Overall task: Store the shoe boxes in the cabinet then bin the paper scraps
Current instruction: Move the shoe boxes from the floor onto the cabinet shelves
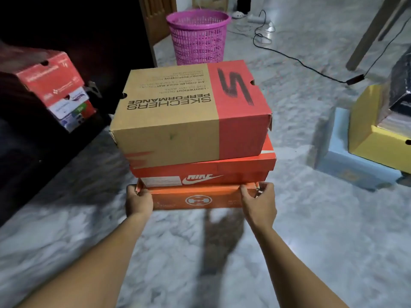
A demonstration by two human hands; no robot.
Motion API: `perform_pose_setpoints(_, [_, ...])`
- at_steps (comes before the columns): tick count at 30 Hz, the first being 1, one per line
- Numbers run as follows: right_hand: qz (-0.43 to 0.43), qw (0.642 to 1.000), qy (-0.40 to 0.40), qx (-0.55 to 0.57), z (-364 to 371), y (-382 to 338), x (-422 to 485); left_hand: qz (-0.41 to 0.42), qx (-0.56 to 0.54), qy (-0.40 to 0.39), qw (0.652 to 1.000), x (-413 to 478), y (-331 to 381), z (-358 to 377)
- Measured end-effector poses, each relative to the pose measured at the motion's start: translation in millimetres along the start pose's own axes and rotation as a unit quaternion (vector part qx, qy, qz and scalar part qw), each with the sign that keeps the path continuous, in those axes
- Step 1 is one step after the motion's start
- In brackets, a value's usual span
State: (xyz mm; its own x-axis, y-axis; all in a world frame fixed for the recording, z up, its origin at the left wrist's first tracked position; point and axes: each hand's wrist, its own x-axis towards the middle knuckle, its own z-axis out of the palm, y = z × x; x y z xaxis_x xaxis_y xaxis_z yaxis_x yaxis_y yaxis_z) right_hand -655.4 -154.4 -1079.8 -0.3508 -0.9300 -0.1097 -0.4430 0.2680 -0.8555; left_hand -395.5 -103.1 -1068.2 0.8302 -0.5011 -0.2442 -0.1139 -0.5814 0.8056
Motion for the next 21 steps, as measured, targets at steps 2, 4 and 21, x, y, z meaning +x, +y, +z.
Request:
perform_pose_setpoints(2, [-0.013,1.0,-0.018,0.004,9.3,-2.0,-4.3,-0.002,-0.009,0.032,0.999,-0.2,-9.0,-9.8])
perform_pose_setpoints(4, [-0.029,0.999,-0.038,0.002,18.7,-4.7,-7.6,-0.011,-0.013,0.052,0.998,3.6,-17.4,-18.3])
perform_pose_setpoints(21, [-0.235,0.958,-0.017,0.161,4.4,-83.3,7.0,0.191,-0.15,0.203,0.948,-9.3,42.3,-82.4])
